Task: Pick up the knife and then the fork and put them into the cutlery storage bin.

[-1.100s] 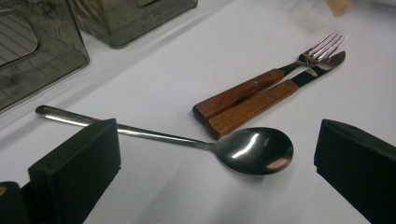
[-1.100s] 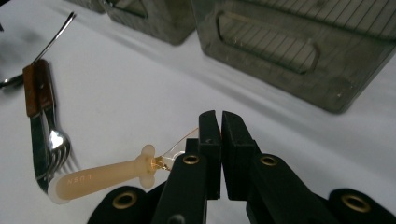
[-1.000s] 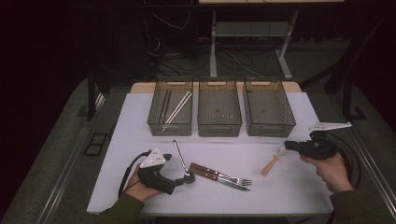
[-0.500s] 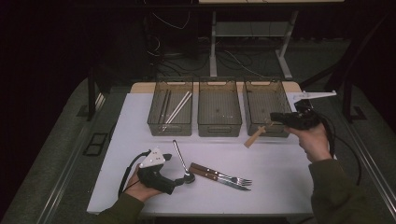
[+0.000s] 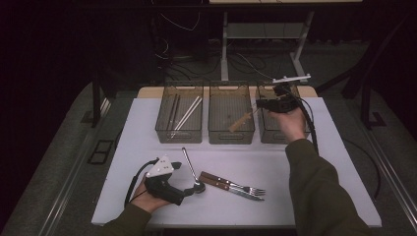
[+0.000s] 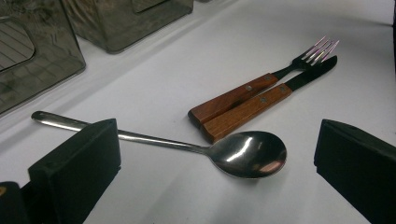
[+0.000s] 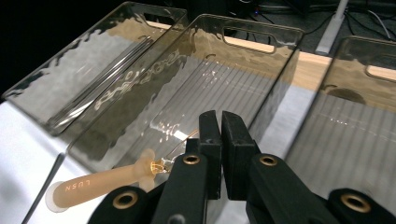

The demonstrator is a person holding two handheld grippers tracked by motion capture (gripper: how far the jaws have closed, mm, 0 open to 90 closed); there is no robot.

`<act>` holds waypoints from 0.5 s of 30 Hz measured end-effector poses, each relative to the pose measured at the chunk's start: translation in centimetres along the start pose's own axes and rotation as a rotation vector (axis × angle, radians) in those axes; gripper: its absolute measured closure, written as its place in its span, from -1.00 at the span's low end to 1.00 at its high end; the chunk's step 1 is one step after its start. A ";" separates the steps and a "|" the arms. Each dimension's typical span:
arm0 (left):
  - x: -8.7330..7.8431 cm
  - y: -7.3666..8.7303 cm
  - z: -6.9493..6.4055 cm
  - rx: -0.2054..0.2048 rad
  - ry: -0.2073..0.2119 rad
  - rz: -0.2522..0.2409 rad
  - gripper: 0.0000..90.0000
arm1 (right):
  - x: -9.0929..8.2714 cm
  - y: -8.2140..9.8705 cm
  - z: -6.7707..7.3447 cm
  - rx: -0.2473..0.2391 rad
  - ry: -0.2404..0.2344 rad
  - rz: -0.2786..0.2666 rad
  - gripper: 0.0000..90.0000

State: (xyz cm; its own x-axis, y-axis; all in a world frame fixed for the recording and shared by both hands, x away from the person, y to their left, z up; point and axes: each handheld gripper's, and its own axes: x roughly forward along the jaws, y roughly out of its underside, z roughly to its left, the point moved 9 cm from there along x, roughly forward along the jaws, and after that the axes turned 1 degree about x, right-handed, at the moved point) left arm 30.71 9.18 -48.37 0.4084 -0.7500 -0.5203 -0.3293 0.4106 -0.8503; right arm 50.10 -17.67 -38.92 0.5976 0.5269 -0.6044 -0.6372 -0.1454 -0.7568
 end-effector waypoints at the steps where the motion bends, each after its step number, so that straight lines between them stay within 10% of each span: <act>1: 0.0 0.0 0.0 0.000 0.001 -0.001 -1.00 | 0.6 -0.2 0.2 0.000 0.006 0.000 0.95; 15: 0.0 -0.1 -0.1 0.009 0.011 -0.004 -1.00 | 7.0 0.5 1.8 0.041 0.047 0.054 0.94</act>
State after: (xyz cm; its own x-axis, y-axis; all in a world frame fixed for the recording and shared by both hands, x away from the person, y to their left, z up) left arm 30.66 9.08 -48.30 0.4001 -0.7572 -0.5163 -0.3205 0.4122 -0.8529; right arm 53.12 -12.58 -43.03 0.5833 0.4792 -0.6558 -0.6881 -0.1374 -0.7124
